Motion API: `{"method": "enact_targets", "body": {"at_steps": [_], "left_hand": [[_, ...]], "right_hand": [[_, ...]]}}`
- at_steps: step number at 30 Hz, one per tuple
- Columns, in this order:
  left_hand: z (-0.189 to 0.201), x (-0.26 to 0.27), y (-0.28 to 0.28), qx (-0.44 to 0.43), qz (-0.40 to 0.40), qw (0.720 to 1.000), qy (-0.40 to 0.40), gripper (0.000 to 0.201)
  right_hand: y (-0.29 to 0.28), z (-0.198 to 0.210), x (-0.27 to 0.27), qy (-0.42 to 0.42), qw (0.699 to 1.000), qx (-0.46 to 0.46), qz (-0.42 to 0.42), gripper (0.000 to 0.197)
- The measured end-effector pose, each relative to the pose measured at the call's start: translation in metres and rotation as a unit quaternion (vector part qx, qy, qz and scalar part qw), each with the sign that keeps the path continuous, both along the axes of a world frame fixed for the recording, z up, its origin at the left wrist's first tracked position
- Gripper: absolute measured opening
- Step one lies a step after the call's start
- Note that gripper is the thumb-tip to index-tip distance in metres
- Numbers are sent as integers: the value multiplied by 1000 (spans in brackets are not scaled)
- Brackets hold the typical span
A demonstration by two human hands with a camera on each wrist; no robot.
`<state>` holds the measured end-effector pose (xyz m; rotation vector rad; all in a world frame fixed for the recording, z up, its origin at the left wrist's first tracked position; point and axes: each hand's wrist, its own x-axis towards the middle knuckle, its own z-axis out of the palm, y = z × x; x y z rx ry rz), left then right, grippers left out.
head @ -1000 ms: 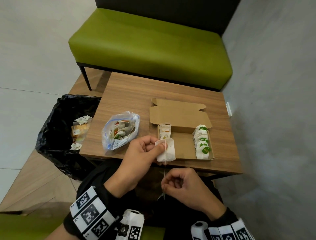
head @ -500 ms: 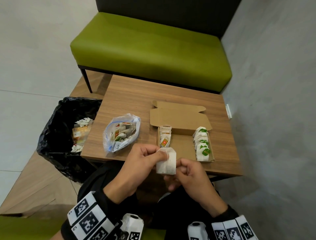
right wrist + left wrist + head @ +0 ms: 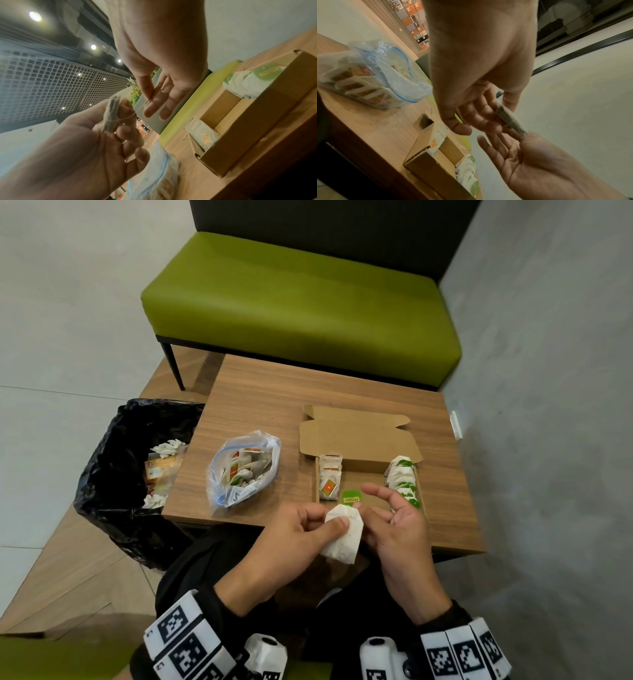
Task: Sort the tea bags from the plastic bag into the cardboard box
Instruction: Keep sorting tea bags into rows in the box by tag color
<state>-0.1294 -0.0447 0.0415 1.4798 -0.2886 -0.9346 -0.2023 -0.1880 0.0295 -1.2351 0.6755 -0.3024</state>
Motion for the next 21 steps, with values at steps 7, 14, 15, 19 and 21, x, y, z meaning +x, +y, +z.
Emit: {"method": "enact_targets", "body": {"at_steps": [7,14,15,19,21], "left_hand": [[-5,2,-4,38,12,999,-1,16],[-13,3,-4,21,15,998,62,21],[-13,3,-4,13,17,997,70,26],[-15,5,-2,10,2,997,75,30],[-17,6,-2,15,-10,997,81,24]], "right_hand": [[0,4,6,-25,999,25,-2,15],[-3,4,-3,-63,991,-52,109,16],[-4,5,-4,-56,989,-66,122,19],[-5,8,-7,-23,986,-93,136,27],[-6,8,-6,-7,984,-117,132,28]]}}
